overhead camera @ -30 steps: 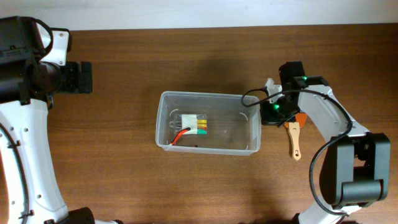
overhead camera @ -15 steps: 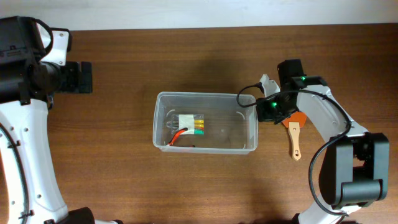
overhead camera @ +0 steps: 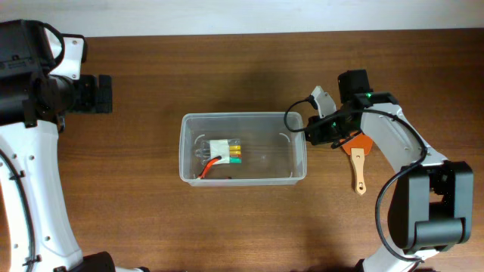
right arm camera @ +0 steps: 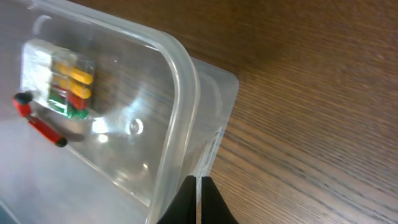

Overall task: Pack container
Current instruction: 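Push the container leftward with the right gripper, then raise right gripper away from container toward the socket strip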

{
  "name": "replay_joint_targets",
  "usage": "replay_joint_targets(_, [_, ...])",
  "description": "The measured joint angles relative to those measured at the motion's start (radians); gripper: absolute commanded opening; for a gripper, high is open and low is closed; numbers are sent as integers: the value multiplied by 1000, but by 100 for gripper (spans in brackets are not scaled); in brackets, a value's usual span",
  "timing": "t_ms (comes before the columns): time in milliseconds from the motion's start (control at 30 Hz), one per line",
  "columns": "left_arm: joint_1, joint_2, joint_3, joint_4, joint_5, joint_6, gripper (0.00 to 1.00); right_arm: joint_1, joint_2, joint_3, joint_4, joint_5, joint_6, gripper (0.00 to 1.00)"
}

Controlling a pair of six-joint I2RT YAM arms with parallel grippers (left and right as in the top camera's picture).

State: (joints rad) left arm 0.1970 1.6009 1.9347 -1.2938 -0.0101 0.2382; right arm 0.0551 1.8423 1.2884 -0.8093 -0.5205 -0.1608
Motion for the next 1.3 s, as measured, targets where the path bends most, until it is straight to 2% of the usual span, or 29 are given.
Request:
replay_joint_targets(367, [0, 0, 0, 0, 0, 0, 99, 0, 0, 0, 19, -72, -34, 6])
replay_joint_targets(433, [0, 0, 0, 0, 0, 0, 99, 0, 0, 0, 21, -81, -41, 23])
replay_joint_targets(467, [0, 0, 0, 0, 0, 0, 99, 0, 0, 0, 26, -81, -45, 26])
replay_joint_targets(667, [0, 0, 0, 0, 0, 0, 99, -6, 1, 19, 4, 93, 56, 31])
replay_joint_targets(767, [0, 0, 0, 0, 0, 0, 99, -37, 2, 93, -93, 215, 131, 44])
replay_joint_targets(833, [0, 0, 0, 0, 0, 0, 99, -75, 2, 174, -173, 277, 154, 47])
replay_joint_targets(1000, [0, 0, 0, 0, 1, 0, 99, -185, 0, 389, -403, 414, 209, 50])
replay_joint_targets(1067, [0, 0, 0, -2, 1, 0, 99, -243, -1, 466, -571, 459, 235, 51])
replay_joint_targets(1167, [0, 0, 0, -2, 3, 0, 99, -326, -21, 493, -737, 492, 256, 51])
replay_joint_targets(1300, [0, 0, -3, 0, 3, 0, 99, -394, -50, 493, -858, 506, 264, 52])
